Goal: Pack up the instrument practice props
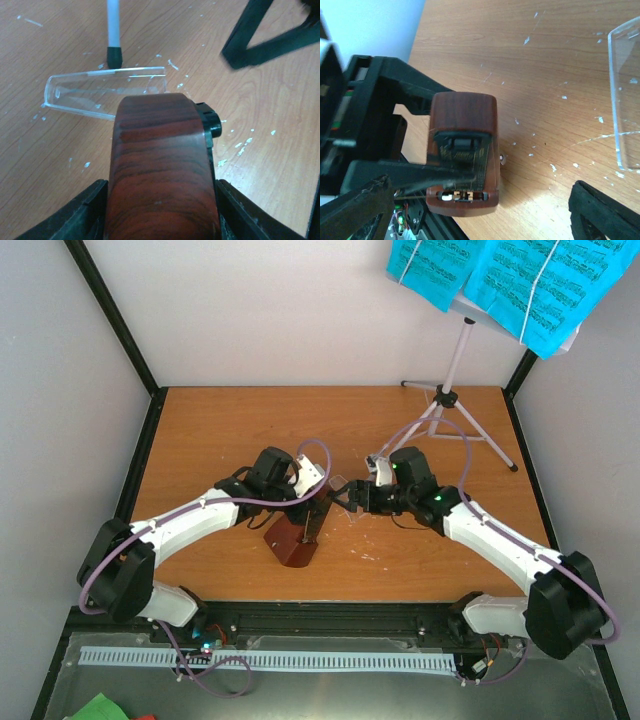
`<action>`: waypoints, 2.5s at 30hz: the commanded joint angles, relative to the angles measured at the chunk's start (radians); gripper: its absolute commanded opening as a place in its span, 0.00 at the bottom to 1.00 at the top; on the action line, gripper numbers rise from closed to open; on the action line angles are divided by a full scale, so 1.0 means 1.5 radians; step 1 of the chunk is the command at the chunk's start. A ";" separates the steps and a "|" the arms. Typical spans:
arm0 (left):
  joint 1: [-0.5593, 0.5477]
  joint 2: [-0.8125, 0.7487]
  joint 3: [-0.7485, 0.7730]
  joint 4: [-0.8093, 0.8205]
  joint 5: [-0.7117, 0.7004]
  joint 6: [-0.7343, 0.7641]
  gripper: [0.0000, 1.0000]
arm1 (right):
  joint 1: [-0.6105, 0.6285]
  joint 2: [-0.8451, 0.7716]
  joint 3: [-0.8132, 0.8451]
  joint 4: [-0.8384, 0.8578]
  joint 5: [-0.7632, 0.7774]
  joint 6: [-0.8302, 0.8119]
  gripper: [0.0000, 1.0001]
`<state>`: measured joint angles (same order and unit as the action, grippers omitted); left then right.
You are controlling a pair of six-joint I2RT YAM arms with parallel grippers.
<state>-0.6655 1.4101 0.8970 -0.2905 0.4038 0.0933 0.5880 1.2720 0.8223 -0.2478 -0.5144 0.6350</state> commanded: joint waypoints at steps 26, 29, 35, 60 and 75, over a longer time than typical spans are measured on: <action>-0.028 -0.038 0.000 0.065 0.008 0.004 0.62 | 0.056 0.099 0.057 0.104 0.038 0.011 0.32; -0.028 -0.063 -0.004 0.079 -0.009 -0.005 0.84 | 0.066 0.080 0.068 0.072 0.086 -0.016 0.29; -0.027 -0.146 -0.018 0.144 -0.085 -0.052 0.99 | 0.112 0.044 0.104 -0.025 0.243 -0.084 0.29; 0.178 -0.361 -0.195 0.081 -0.042 -0.517 1.00 | 0.384 0.121 0.206 -0.064 0.708 -0.126 0.33; 0.178 -0.402 -0.294 0.062 -0.001 -0.557 0.99 | 0.359 -0.020 0.245 -0.121 0.714 -0.187 0.96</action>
<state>-0.4034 0.7692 0.4774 -0.2031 0.3309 -0.7074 1.1587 1.3640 1.1839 -0.4118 0.5179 0.3656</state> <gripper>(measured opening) 0.995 0.945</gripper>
